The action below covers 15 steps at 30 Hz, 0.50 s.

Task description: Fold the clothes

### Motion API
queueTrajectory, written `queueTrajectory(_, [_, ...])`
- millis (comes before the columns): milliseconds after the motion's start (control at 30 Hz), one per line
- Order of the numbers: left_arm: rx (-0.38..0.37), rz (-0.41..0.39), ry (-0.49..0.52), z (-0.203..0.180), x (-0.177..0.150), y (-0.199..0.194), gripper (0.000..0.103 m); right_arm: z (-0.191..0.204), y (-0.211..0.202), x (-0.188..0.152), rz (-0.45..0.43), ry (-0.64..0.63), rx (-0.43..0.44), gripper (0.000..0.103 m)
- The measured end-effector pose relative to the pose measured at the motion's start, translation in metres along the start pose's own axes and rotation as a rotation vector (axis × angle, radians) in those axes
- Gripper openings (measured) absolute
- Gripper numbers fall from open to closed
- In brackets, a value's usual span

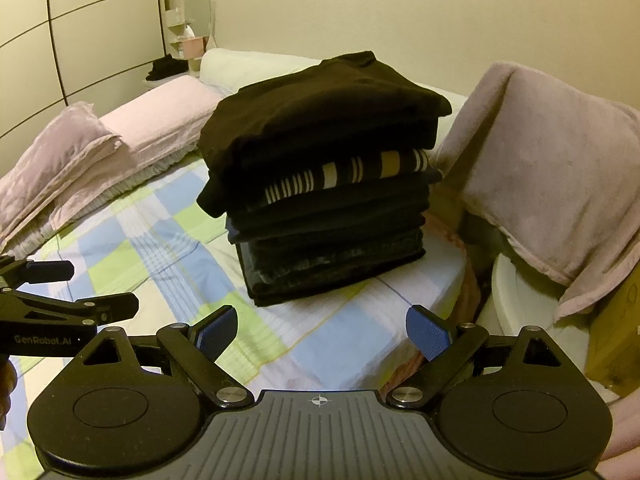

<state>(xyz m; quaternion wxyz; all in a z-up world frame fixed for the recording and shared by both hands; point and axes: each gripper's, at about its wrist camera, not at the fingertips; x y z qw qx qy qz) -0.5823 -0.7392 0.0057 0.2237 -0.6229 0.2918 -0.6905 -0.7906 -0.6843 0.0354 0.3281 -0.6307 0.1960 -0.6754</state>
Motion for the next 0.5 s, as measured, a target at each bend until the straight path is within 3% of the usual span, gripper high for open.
queueTrajectory(500, [0.007, -0.006, 0.007, 0.0046, 0.0001, 0.0029, 0.098, 0.0069, -0.0004, 0.0015, -0.002, -0.011, 0.0, 0.094])
Point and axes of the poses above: each gripper's, at about its wrist camera, not at the fingertips, and y roughly the way its jaws point, z to its left, x to its top, and after that the axes turned 8 degrees about x, right-handed
